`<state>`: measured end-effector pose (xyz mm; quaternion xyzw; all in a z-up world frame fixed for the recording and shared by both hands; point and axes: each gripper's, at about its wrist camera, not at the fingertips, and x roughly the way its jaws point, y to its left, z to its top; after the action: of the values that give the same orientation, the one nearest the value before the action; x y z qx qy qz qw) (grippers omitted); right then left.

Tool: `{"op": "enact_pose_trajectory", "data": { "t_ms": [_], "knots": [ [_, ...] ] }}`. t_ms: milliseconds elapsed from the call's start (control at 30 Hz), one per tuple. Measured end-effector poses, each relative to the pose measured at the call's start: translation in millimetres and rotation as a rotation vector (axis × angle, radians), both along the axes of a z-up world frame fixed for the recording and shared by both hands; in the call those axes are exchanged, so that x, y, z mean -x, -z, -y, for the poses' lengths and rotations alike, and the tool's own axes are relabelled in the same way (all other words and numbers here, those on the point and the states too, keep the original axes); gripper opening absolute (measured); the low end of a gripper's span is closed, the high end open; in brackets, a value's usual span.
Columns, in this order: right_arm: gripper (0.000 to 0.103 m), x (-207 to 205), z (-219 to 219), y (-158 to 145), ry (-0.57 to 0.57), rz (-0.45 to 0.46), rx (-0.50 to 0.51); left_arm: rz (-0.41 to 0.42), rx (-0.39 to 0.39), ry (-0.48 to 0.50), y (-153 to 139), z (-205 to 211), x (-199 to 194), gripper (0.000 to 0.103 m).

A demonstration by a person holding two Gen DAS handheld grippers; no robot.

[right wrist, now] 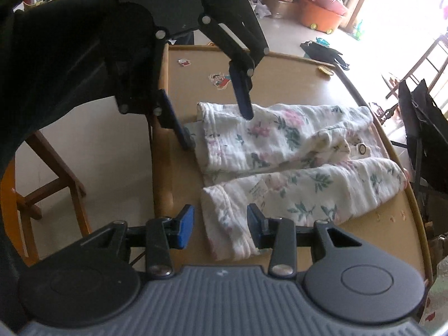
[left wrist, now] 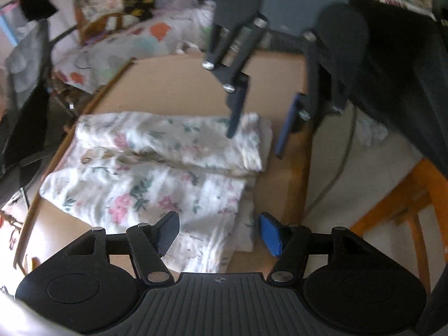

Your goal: Fold clothes

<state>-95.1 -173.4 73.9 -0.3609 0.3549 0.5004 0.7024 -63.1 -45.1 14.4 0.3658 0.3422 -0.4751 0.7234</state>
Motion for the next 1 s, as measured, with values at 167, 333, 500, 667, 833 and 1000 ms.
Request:
{"op": "enact_pose_trajectory", "data": {
  "t_ms": [167,333,500,667,833,1000],
  "knots": [
    [0.041,-14,-2,5,0.051,-0.075,-0.033,-0.082,-0.005,-0.030,3,0,-10,0.063],
    [0.041,-19,-1,7,0.063,-0.091,-0.037,-0.100,0.012,-0.007,4,-2,-11,0.057],
    [0.040,-20,-2,7,0.059,-0.084,-0.043,-0.118,0.038,-0.010,6,2,-17,0.023],
    [0.032,-27,-7,7,0.071,-0.109,-0.038,-0.133,0.040,-0.017,8,9,-24,0.016],
    [0.011,-38,-11,5,0.106,-0.135,-0.012,-0.176,0.032,-0.046,7,11,-33,0.012],
    [0.011,-32,-13,-6,0.074,-0.179,-0.004,-0.222,0.021,-0.019,0,13,-28,0.012]
  ]
}}
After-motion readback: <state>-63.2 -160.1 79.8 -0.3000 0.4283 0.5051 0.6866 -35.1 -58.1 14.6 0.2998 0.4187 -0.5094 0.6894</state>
